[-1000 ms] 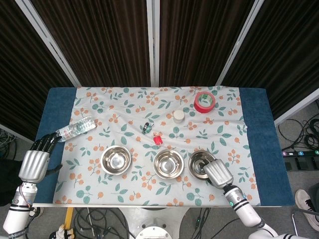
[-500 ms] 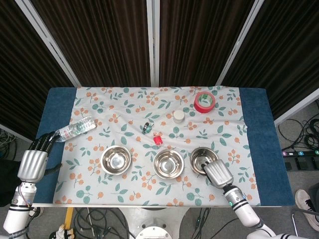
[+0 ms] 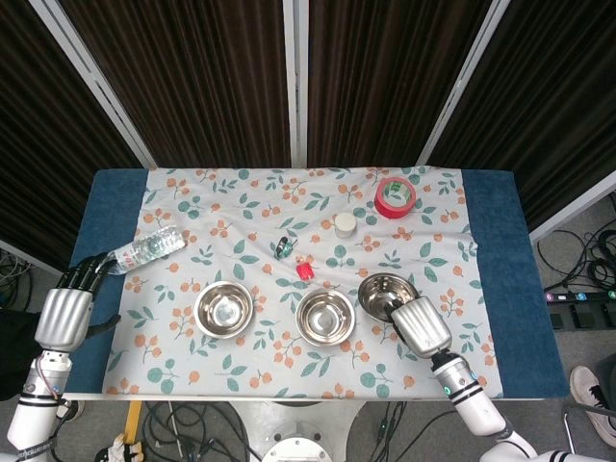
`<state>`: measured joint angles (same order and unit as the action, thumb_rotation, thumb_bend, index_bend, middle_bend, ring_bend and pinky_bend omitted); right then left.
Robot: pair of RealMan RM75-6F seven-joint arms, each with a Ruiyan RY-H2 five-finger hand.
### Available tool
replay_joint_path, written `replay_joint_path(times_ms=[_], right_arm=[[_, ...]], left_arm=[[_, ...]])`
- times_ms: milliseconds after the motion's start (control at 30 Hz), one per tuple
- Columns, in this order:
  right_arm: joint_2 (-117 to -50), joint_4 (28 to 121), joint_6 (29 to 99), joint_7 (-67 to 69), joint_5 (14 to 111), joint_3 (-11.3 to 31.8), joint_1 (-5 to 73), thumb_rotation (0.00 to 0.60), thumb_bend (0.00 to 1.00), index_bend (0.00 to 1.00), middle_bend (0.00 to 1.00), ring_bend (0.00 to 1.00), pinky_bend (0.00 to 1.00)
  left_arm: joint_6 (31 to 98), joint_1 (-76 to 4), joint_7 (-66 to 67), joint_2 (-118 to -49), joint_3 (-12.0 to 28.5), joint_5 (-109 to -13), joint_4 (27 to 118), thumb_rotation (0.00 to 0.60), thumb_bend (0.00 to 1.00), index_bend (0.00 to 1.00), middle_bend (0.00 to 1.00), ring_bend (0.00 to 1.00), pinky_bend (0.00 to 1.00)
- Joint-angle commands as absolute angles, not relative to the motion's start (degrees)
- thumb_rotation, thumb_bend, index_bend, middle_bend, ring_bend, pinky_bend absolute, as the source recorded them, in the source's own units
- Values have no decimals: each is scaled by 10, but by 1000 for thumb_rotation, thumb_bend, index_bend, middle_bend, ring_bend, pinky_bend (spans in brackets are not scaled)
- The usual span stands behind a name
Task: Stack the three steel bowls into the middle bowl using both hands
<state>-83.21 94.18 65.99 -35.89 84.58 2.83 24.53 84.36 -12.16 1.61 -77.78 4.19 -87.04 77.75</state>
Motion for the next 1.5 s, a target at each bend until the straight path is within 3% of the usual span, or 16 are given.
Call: replay_joint_path(times_ms=[33, 467, 567, 633, 667, 733, 833, 933, 1200, 1500], right_arm=[[-822, 980, 662, -388, 858, 46, 264, 600, 438, 646, 591, 765, 722], [-888, 978, 603, -441, 828, 42, 308, 600, 427, 647, 585, 767, 722], [-890, 974, 586, -440, 819, 37, 316, 600, 325, 622, 561, 776, 726], [-883, 978, 564, -442, 800, 34, 324, 600, 147, 514, 474, 771, 727], [-878, 984, 553, -446, 786, 33, 327, 600, 96, 465, 430, 766, 727], [-869, 1000, 536, -456, 756, 34, 332, 600, 8, 278, 273, 745, 725], [-855, 1028, 532, -465, 728, 36, 338, 600, 0, 77, 147, 729, 723], [-838, 1051, 547, -465, 725, 38, 337, 600, 0, 6, 102, 727, 723], [-742, 1143, 612, -429, 749, 44, 314, 600, 0, 0, 97, 727, 723], [-617, 1181, 697, -286, 772, 88, 271, 600, 0, 0, 128, 725, 724]], left_arm=[[844, -121, 15, -776, 43, -869, 779, 600, 36, 204, 194, 144, 232], [830, -119, 17, -770, 42, -853, 772, 600, 37, 204, 194, 144, 232], [826, -119, 15, -769, 41, -852, 769, 600, 38, 204, 194, 144, 232], [825, -119, 15, -770, 41, -851, 766, 600, 38, 204, 194, 144, 232], [825, -119, 15, -770, 41, -851, 765, 600, 38, 204, 194, 144, 232], [824, -119, 15, -771, 41, -851, 763, 600, 38, 204, 194, 144, 232], [826, -119, 17, -772, 41, -852, 762, 600, 39, 204, 194, 144, 232], [827, -120, 15, -772, 42, -852, 764, 600, 40, 204, 194, 144, 232], [833, -121, 24, -768, 35, -870, 779, 600, 40, 204, 194, 144, 232], [765, -158, 120, -742, -47, -984, 858, 600, 66, 217, 215, 172, 335]])
